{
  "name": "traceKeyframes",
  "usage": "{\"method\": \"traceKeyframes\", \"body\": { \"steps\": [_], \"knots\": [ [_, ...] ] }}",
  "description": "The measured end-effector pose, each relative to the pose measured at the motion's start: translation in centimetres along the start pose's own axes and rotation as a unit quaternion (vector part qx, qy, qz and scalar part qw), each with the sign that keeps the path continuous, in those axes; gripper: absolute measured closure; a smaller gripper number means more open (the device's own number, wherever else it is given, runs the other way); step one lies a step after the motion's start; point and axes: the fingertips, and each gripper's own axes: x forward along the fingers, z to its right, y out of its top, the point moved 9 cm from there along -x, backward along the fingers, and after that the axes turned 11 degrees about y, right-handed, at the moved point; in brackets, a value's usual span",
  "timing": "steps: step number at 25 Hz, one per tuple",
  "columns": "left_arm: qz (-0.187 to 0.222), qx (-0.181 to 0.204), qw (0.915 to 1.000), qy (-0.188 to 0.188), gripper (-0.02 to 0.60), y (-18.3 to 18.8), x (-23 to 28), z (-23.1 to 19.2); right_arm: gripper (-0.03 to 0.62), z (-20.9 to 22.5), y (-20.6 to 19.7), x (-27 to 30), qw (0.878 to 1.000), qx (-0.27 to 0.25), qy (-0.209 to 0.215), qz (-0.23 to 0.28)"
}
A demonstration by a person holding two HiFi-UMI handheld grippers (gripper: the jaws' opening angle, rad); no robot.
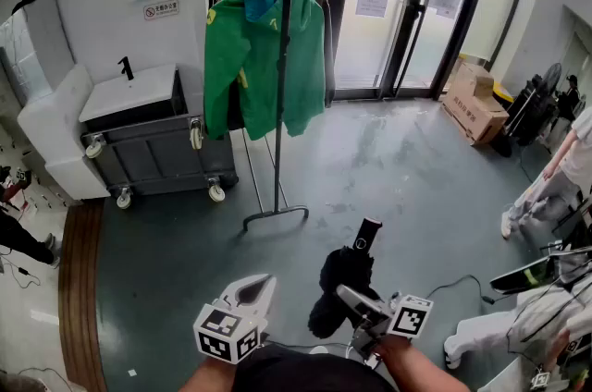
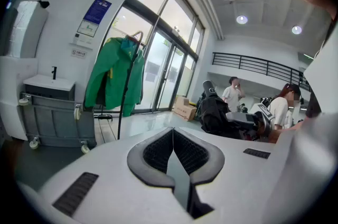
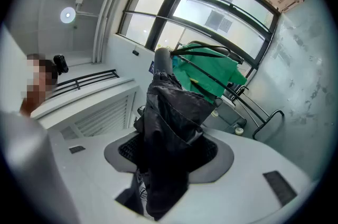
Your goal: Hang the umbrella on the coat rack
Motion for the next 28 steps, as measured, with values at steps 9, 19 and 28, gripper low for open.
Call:
{"method": "traceKeyframes", "body": {
  "steps": [9, 19, 28],
  "knots": [
    [-0.002, -0.002, 1.0, 0.006, 0.566, -0.5, -0.1, -0.2, 0.379, 0.5, -0.1, -0.4, 1.0, -0.007, -0.01, -0.01],
    [-0.006, 0.006, 0.9997, 0.021, 0.566, -0.5, -0.1, 0.5, 0.381, -0.1, 2.1, -1.0, 0.991, -0.112, -0.031, -0.065],
    [-0.01, 0.007, 0.9979, 0.063, 0.566, -1.3, 0.5, 2.1, 0.382, 0.7, 2.9, -2.1, 0.948, -0.258, -0.052, -0.176]
  ]
}}
